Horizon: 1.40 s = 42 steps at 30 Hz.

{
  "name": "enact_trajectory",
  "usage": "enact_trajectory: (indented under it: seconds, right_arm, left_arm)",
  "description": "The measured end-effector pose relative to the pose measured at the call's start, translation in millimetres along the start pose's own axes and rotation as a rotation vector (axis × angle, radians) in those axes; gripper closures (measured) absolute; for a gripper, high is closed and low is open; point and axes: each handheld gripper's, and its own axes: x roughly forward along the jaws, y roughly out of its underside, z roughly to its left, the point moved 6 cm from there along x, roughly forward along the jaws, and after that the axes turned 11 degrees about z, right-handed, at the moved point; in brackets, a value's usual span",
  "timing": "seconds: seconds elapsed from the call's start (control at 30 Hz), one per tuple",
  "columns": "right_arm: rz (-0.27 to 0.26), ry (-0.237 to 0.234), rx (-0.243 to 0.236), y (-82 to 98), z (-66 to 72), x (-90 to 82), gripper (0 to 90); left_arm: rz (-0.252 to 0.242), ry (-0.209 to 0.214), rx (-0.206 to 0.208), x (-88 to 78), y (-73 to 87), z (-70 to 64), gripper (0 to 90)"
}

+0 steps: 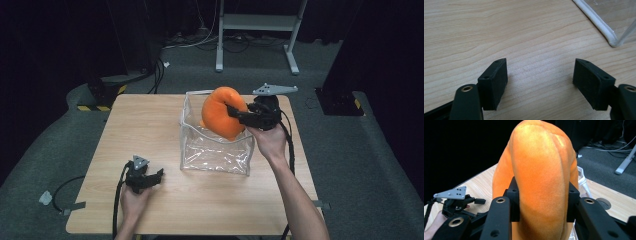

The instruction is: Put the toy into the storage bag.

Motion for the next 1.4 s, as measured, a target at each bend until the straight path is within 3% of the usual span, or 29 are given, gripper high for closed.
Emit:
enact_trajectory:
  seconds: [1.4]
  right_arm:
    - [0.097, 0.004, 0.004, 31.1, -4.8, 27.7, 59.3]
  left_arm:
    - [0.001, 0.000, 0.001, -0.1, 0.2, 0.0, 28.0]
